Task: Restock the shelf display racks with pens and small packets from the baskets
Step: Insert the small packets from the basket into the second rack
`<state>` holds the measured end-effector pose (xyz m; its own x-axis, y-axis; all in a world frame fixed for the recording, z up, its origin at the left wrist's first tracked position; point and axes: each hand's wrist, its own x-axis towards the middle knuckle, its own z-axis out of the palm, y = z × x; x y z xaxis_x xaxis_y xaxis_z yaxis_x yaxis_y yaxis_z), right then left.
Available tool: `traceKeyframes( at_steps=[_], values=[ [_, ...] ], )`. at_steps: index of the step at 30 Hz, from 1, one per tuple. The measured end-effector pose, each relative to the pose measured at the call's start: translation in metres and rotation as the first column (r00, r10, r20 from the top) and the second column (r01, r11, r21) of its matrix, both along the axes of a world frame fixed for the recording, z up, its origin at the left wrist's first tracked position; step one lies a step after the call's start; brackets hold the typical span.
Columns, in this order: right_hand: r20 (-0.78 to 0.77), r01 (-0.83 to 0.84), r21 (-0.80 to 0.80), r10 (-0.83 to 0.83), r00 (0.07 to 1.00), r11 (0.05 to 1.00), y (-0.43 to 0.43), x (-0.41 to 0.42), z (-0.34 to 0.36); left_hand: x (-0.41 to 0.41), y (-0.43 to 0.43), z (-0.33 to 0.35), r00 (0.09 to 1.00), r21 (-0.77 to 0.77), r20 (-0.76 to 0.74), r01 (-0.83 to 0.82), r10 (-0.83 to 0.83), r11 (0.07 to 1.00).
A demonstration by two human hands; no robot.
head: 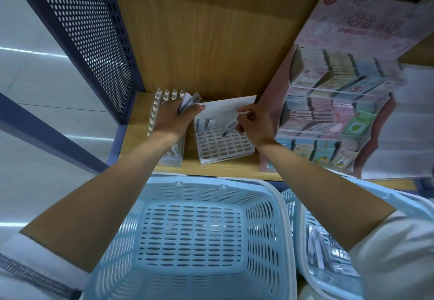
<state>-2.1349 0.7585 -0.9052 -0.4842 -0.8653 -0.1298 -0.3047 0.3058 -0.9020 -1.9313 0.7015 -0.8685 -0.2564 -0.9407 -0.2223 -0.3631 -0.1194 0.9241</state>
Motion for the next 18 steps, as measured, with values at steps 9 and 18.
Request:
traceKeyframes(
  at_steps=[9,18],
  values=[
    [0.023,-0.005,0.015,0.004,1.0,1.0,-0.011,0.008,-0.019,0.006,-0.004,-0.008,0.993,0.006,-0.089,0.073,-0.072,0.997],
    [-0.196,-0.083,0.091,0.1,0.975,0.992,-0.015,0.004,-0.032,0.006,-0.007,-0.012,0.989,0.028,-0.123,0.085,-0.081,0.996]
  ],
)
